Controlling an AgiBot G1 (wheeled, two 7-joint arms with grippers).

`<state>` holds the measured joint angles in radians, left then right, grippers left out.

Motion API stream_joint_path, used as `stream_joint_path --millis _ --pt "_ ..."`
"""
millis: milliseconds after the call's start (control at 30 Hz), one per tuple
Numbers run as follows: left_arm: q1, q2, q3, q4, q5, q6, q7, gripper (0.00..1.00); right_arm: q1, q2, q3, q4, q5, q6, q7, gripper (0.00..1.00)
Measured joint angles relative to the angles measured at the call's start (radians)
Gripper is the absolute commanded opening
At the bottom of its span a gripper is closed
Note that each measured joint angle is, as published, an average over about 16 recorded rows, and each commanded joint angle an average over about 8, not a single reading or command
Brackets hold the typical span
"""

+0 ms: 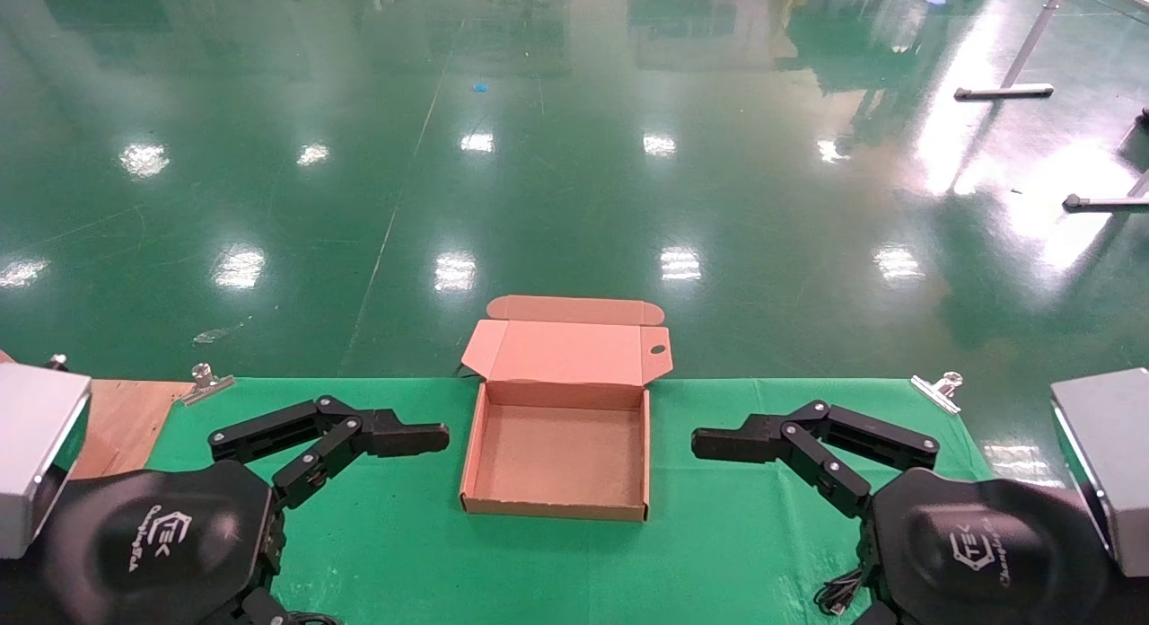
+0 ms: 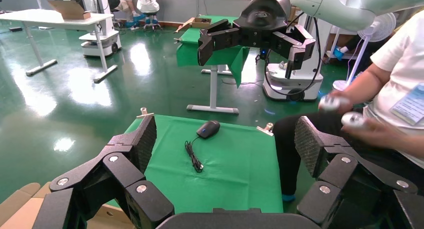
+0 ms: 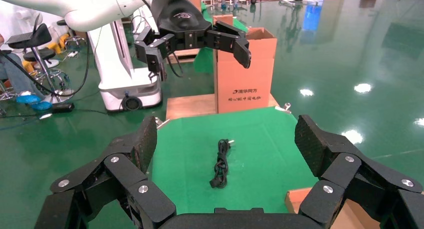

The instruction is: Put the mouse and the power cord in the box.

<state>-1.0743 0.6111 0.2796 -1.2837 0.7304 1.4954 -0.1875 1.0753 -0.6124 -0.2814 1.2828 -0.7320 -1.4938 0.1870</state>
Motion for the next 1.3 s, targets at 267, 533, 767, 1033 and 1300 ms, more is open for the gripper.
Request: stream_joint_path --millis 267,533,767,1033,1300 --pt "-0.001 0.0 0.0 0.001 0.0 0.0 0.001 1.0 0.0 0.0 0.0 0.0 0.0 0.0 0.0 1.0" --pt "-0.016 0.004 0.028 -0.007 0.069 0.008 0.016 1.0 0.021 -0.003 -0.022 -0.003 -0.066 -0.007 -0.024 1.0" --pt "-0.076 0.032 0.113 0.016 0.268 0.029 0.059 1.0 0.099 -0.024 -0.11 -0.014 -0.29 -0.034 -0.094 1.0" --pt "-0.201 0.123 0.266 0.153 0.619 0.037 0.171 1.0 0.234 -0.087 -0.292 -0.015 -0.753 -0.042 -0.216 1.0" --pt "-0.318 0.252 0.414 0.339 0.958 -0.023 0.305 1.0 0.314 -0.174 -0.443 -0.053 -1.163 0.036 -0.322 1.0"
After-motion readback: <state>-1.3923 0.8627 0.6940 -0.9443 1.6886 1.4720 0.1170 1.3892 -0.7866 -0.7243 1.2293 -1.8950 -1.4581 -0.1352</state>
